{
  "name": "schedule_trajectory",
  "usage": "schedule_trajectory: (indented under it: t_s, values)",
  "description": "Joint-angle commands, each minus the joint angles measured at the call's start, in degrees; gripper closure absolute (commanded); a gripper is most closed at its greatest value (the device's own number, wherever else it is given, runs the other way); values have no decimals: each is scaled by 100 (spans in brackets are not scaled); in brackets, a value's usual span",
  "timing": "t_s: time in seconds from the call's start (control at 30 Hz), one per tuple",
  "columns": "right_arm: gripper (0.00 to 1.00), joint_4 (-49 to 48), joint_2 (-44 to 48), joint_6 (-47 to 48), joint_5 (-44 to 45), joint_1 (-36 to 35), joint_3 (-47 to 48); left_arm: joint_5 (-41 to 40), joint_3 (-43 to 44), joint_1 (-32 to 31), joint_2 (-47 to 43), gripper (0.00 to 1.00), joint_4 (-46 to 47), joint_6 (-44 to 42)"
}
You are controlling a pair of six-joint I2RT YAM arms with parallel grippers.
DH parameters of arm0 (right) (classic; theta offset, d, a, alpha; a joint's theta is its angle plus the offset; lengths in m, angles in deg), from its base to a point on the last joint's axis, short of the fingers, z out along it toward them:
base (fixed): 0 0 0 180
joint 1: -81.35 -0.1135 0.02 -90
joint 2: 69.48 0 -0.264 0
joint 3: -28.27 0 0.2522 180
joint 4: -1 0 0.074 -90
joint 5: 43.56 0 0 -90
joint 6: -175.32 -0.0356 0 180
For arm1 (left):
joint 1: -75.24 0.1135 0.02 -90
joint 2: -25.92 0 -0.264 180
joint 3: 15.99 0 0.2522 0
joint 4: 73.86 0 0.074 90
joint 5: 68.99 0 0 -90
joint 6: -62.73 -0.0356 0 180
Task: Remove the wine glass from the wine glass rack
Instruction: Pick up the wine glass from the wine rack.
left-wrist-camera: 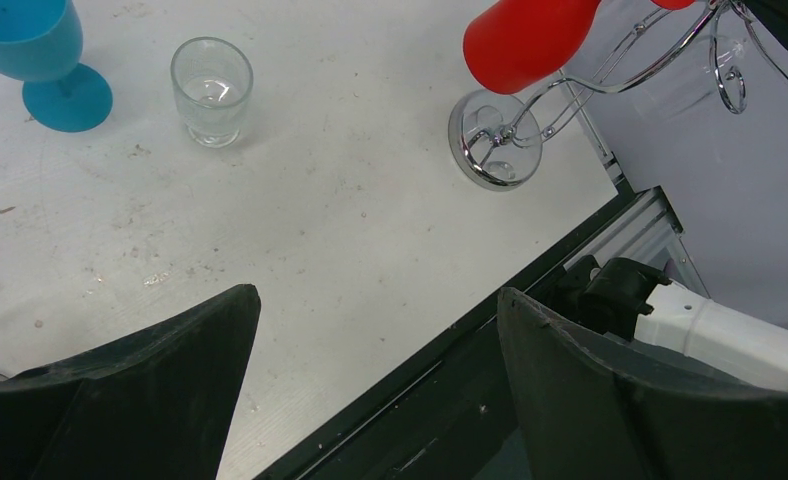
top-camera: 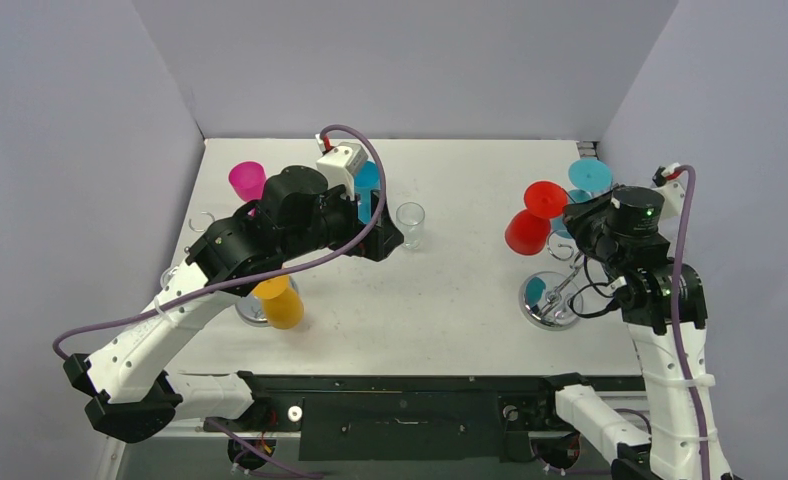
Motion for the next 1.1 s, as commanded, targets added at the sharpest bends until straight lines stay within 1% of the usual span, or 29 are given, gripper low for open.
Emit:
schedule_trajectory:
  t_s: [0.0, 0.17, 0.2, 0.23, 0.27, 0.33, 0.47, 0.63, 0.8, 1.07]
  values:
    - [100, -418, 239, -244, 232, 45, -169, -27, 178, -30, -24, 14, 266, 51]
    - [100, -315, 255, -228, 213, 53, -94, -24, 177, -36, -21, 14, 258, 49]
    - [91, -243, 245, -213, 231, 53, -49, -21, 177, -36, -22, 14, 257, 50]
    - [86, -217, 204, -167, 224, 54, -32, -21, 177, -41, -28, 14, 261, 51]
    - [79, -159, 176, -143, 205, 54, 8, -23, 173, -43, -33, 14, 269, 51]
    - [71, -108, 109, -92, 164, 56, 47, -23, 169, -45, -30, 14, 274, 59]
    - [63, -113, -3, -37, 34, 54, 40, -33, 164, -54, -41, 14, 274, 60]
    - [59, -196, -135, -6, -66, 54, 37, -49, 164, -54, -51, 14, 274, 60]
    - [58, -297, -257, -16, -140, 62, 22, -57, 169, -54, -53, 14, 281, 60]
    - [60, -564, -210, -114, -249, 120, -198, -56, 168, -54, -53, 14, 283, 51]
